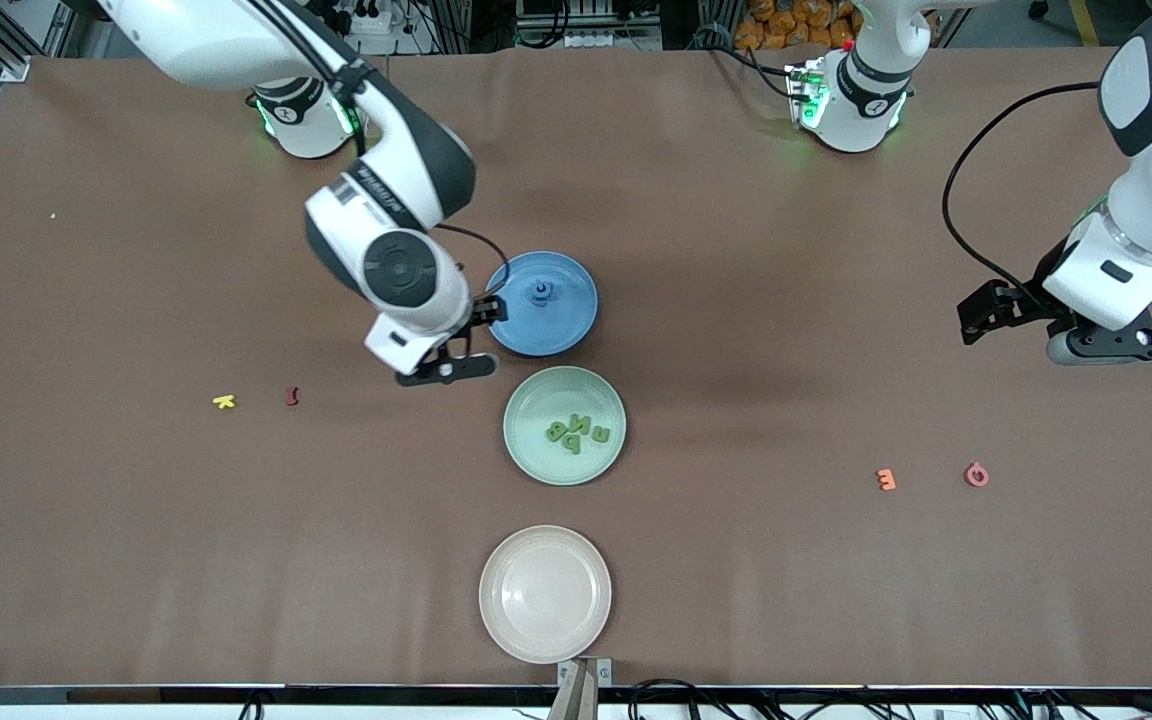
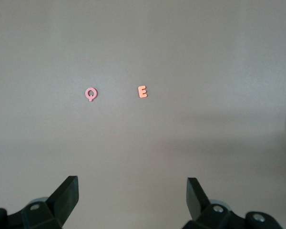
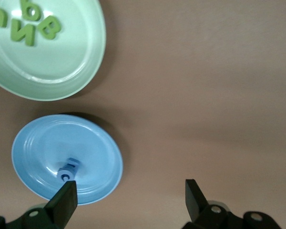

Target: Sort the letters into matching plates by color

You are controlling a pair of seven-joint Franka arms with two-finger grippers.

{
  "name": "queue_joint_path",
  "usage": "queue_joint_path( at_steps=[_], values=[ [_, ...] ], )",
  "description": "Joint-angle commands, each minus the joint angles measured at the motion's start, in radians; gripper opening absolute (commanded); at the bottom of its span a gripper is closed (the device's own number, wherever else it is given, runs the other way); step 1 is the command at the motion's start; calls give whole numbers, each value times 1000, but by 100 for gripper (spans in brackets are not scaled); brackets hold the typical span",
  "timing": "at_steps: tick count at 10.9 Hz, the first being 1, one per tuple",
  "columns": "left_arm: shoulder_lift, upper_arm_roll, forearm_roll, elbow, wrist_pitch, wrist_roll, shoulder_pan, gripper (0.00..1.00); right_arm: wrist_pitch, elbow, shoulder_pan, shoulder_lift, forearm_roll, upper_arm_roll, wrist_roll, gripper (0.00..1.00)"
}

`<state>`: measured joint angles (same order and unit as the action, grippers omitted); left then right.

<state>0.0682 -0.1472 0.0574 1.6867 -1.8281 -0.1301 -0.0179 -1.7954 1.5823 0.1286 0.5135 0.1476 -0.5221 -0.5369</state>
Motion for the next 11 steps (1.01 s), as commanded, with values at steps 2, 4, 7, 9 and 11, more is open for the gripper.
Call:
queue_joint_path(
  at_steps=[2, 4, 7, 9, 11],
  values=[
    [-27, -3, 4, -33, 82, 69, 7, 100, 103, 19, -40, -145, -120, 184, 265, 100],
    [-63, 64, -43, -30, 114, 70, 58, 100, 120, 31, -27, -187, -118, 302, 365, 100],
    [-62, 77, -53, -76, 136, 69, 52, 100, 120, 28, 2, -275, -115, 444, 546, 100],
    [-64, 77, -56, -82, 136, 69, 50, 100, 122, 31, -1, -360, -97, 502, 548, 100],
    [-68, 75, -65, -81, 136, 67, 52, 100, 122, 28, -13, -423, -112, 556, 546, 100]
  ],
)
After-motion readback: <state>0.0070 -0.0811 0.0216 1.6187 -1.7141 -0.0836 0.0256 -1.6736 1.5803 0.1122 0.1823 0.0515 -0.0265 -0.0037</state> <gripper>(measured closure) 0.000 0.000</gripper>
